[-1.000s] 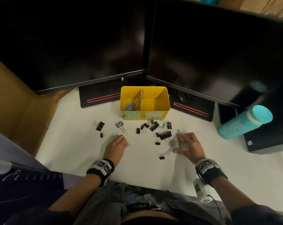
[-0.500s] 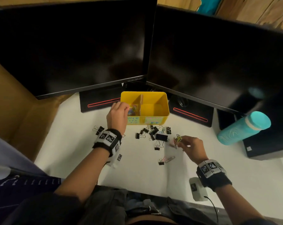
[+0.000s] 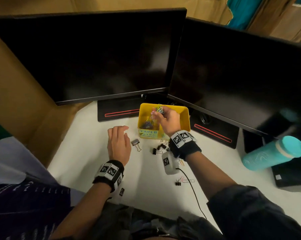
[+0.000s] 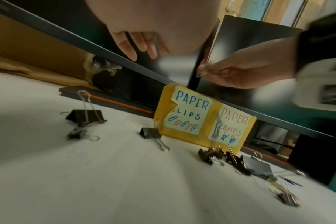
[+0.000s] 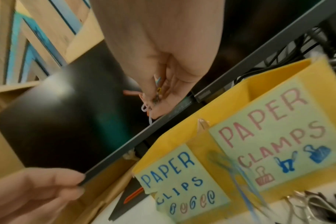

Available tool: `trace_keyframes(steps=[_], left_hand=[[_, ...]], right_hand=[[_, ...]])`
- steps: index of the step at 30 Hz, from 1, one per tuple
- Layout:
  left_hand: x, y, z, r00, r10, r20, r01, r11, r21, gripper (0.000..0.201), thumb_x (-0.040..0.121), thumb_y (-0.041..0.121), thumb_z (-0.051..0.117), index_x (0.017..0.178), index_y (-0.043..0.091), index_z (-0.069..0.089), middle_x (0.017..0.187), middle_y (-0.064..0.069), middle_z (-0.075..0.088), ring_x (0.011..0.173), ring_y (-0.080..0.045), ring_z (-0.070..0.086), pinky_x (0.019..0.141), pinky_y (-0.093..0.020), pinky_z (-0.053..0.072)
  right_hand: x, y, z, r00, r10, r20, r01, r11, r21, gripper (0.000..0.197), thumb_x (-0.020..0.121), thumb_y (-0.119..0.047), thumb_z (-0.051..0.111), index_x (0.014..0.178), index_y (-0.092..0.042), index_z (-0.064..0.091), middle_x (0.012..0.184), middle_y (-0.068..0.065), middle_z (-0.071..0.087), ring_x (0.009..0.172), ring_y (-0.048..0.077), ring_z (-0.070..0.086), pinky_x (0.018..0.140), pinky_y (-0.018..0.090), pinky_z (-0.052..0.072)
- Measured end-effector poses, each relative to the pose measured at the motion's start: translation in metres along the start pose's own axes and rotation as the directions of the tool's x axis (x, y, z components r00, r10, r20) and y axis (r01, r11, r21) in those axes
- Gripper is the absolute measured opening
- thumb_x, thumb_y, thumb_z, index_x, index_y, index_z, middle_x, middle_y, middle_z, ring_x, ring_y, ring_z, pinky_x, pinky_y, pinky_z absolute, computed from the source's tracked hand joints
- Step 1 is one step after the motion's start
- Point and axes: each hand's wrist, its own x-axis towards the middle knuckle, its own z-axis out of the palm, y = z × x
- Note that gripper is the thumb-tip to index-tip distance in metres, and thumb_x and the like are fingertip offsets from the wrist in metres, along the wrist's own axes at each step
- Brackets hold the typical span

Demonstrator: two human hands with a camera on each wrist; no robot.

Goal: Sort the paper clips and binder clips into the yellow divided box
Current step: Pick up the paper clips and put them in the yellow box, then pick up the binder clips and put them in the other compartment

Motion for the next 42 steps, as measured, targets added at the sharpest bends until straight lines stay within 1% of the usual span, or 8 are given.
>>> trace_keyframes(steps=[5,9,13,19,26,33,38,42], left_hand=[[-0.025,-0.005,0.004,0.994,0.062,0.093,-0.058,0.997,-0.040,0.016,0.084,0.004,0.044,0.088,0.011,0.059,0.085,-0.004,0.063,0.084,-0.022,0.052,0.060,-0.032,0.048],[-0.040,0.002,0.020,0.950,0.070,0.304,-0.057,0.997,-0.052,0.016,0.080,0.003,0.053,0.087,0.012,0.065,0.086,-0.004,0.066,0.085,-0.022,0.057,0.065,-0.036,0.053],[-0.034,0.031,0.044,0.824,0.199,0.530,-0.193,0.979,-0.069,0.042,0.083,-0.009,0.051,0.119,0.011,0.059,0.120,-0.006,0.060,0.109,-0.021,0.053,0.092,-0.036,0.048],[-0.024,0.052,0.081,0.656,0.300,0.693,-0.421,0.907,0.006,0.071,0.077,-0.020,0.045,0.141,0.010,0.033,0.144,-0.008,0.042,0.129,-0.023,0.039,0.101,-0.041,0.040],[-0.040,0.025,0.074,0.697,0.387,0.604,-0.508,0.861,0.034,0.073,0.064,-0.012,0.070,0.130,0.013,0.050,0.111,-0.007,0.068,0.096,-0.022,0.063,0.072,-0.035,0.054],[-0.064,-0.007,0.048,0.647,0.466,0.603,-0.607,0.794,0.038,0.062,0.056,-0.014,0.067,0.106,0.023,0.068,0.119,-0.002,0.065,0.107,-0.024,0.060,0.088,-0.039,0.049],[-0.062,-0.020,0.034,0.730,0.399,0.555,-0.464,0.885,-0.026,0.078,0.065,-0.015,0.065,0.132,0.022,0.049,0.112,-0.002,0.065,0.098,-0.021,0.059,0.084,-0.034,0.051],[-0.055,-0.024,0.031,0.804,0.177,0.567,-0.221,0.975,0.009,0.066,0.083,0.024,0.067,0.141,0.021,0.036,0.129,-0.007,0.053,0.109,-0.024,0.053,0.090,-0.038,0.048]], right_hand=[[0.009,-0.007,-0.002,0.982,0.084,0.167,-0.031,0.954,-0.299,0.037,0.089,-0.018,0.062,0.123,-0.006,0.053,0.113,0.010,0.067,0.099,0.021,0.063,0.087,0.032,0.051],[-0.015,0.008,-0.047,0.993,-0.010,-0.116,-0.005,0.992,-0.124,0.023,0.089,-0.011,0.061,0.111,-0.007,0.061,0.093,0.008,0.071,0.082,0.015,0.068,0.079,0.034,0.057],[-0.060,0.061,-0.092,0.928,-0.006,-0.372,-0.109,0.951,-0.288,0.013,0.086,-0.009,0.058,0.093,-0.012,0.069,0.087,0.007,0.071,0.071,0.014,0.063,0.067,0.031,0.055],[-0.115,0.126,-0.095,0.980,0.195,0.044,-0.129,0.788,-0.602,0.046,0.089,-0.007,0.053,0.133,-0.016,0.048,0.136,0.010,0.048,0.122,0.025,0.044,0.098,0.038,0.042],[-0.133,0.116,-0.066,0.988,0.102,0.116,-0.006,0.776,-0.630,0.067,0.083,-0.006,0.061,0.140,-0.029,0.036,0.142,0.003,0.037,0.120,0.023,0.043,0.082,0.037,0.054],[-0.136,0.114,-0.059,0.992,-0.092,0.089,0.128,0.733,-0.668,0.040,0.077,-0.027,0.067,0.116,-0.026,0.061,0.124,0.010,0.052,0.107,0.028,0.047,0.070,0.040,0.051],[-0.136,0.106,-0.042,0.989,-0.119,0.085,0.146,0.761,-0.633,0.053,0.066,0.000,0.066,0.117,-0.016,0.060,0.114,0.011,0.057,0.097,0.028,0.052,0.072,0.042,0.050],[-0.123,0.113,-0.039,0.999,-0.029,0.043,0.050,0.761,-0.647,0.071,0.060,0.016,0.057,0.125,-0.014,0.054,0.124,0.009,0.056,0.107,0.030,0.051,0.078,0.043,0.049]])
